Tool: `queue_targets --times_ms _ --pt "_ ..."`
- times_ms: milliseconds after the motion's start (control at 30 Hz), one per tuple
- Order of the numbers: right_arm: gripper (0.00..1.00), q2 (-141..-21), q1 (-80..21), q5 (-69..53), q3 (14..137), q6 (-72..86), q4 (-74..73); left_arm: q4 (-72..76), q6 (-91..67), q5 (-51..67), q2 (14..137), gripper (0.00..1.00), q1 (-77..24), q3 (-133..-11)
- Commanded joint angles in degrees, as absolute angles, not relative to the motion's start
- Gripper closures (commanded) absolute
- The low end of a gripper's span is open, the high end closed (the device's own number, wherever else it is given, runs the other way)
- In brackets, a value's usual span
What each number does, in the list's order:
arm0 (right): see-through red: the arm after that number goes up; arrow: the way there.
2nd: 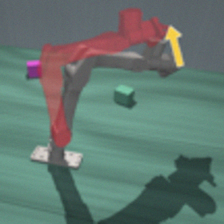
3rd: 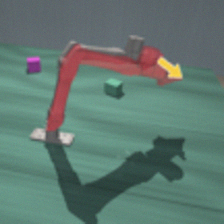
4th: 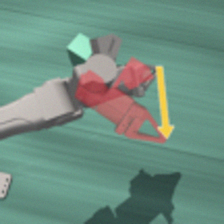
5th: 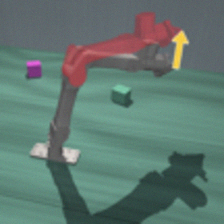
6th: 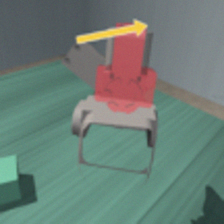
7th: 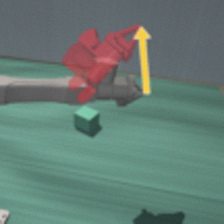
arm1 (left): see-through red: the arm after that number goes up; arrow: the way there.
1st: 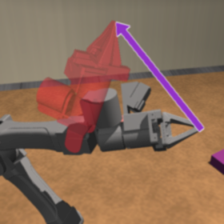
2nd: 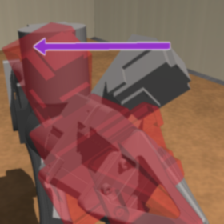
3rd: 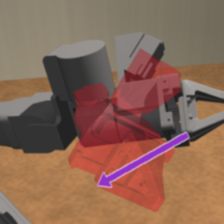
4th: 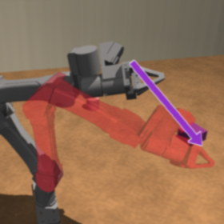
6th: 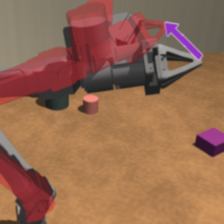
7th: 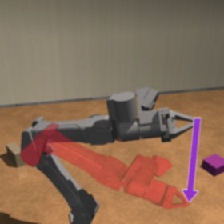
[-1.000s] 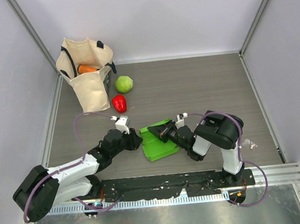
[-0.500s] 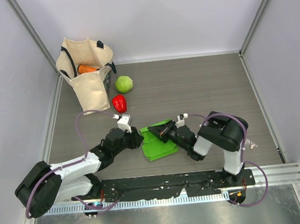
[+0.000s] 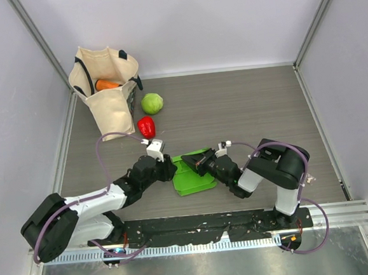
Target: Fold the paper box
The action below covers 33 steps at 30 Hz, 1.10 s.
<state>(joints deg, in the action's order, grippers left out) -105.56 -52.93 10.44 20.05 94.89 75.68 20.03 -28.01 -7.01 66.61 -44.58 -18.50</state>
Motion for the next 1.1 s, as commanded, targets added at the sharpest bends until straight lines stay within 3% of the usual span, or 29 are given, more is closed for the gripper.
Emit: queue_targets --times_ms 0,233,900,1067 --pt "0.99 -100.91 -54.23 10.81 19.86 93.87 68.75 21.53 -27.33 -11.51 65.48 0.55 -44.56 -19.87" --pt "0.99 -99.49 -55.89 12.48 20.65 94.39 64.69 22.32 -27.16 -13.88 65.3 0.62 -44.74 -18.9" --pt "0.99 -103.1 -57.66 15.21 22.67 97.38 59.77 29.09 -29.18 -21.35 69.17 0.57 -45.7 -18.19" --pt "0.99 -102.22 -57.83 15.12 24.08 98.17 56.34 29.18 -29.88 -27.93 70.22 0.58 -47.02 -19.07"
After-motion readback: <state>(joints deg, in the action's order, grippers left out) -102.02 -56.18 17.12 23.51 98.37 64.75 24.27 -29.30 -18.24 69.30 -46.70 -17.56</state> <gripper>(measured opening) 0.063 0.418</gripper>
